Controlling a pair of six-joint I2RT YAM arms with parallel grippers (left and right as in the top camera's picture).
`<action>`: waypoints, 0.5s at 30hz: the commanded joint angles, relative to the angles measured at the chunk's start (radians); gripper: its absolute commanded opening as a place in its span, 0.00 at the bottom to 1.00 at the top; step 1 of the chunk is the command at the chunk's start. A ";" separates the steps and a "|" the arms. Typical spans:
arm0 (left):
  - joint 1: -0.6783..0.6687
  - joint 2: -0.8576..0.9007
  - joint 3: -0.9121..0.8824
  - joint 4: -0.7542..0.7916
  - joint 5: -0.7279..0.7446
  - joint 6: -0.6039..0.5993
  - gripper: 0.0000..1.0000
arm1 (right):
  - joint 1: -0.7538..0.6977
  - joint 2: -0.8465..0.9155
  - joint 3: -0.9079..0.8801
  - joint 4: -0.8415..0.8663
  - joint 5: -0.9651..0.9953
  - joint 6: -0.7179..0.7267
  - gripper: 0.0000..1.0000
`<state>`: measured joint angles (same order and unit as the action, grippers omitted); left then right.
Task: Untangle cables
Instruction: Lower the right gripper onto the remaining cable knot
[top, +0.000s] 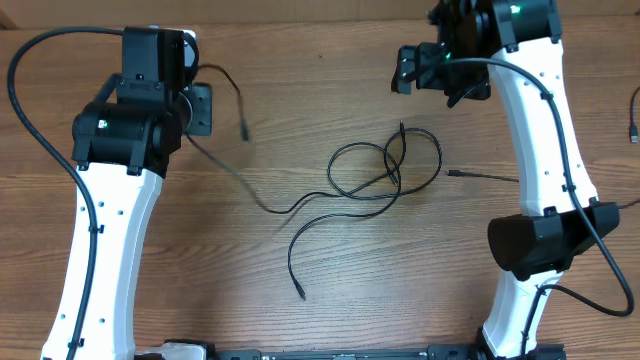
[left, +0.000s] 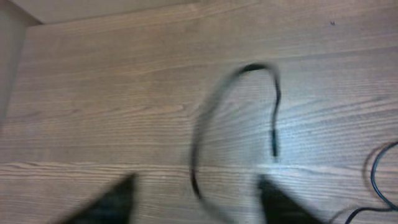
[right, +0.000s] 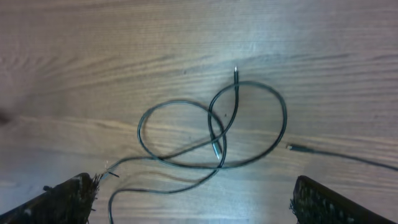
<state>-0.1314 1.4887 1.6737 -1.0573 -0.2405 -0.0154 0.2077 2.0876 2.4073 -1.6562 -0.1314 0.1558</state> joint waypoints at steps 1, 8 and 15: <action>0.000 -0.011 -0.003 0.004 -0.032 0.013 1.00 | 0.001 -0.045 0.014 -0.027 -0.001 -0.001 1.00; -0.016 -0.012 -0.003 -0.043 0.044 0.011 0.99 | 0.003 -0.048 -0.018 -0.038 -0.084 0.000 1.00; -0.064 -0.011 -0.003 -0.061 0.074 0.028 1.00 | 0.063 -0.068 -0.214 -0.038 -0.052 0.006 1.00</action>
<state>-0.1768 1.4887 1.6737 -1.1149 -0.1913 -0.0151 0.2276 2.0590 2.2658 -1.6951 -0.2016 0.1570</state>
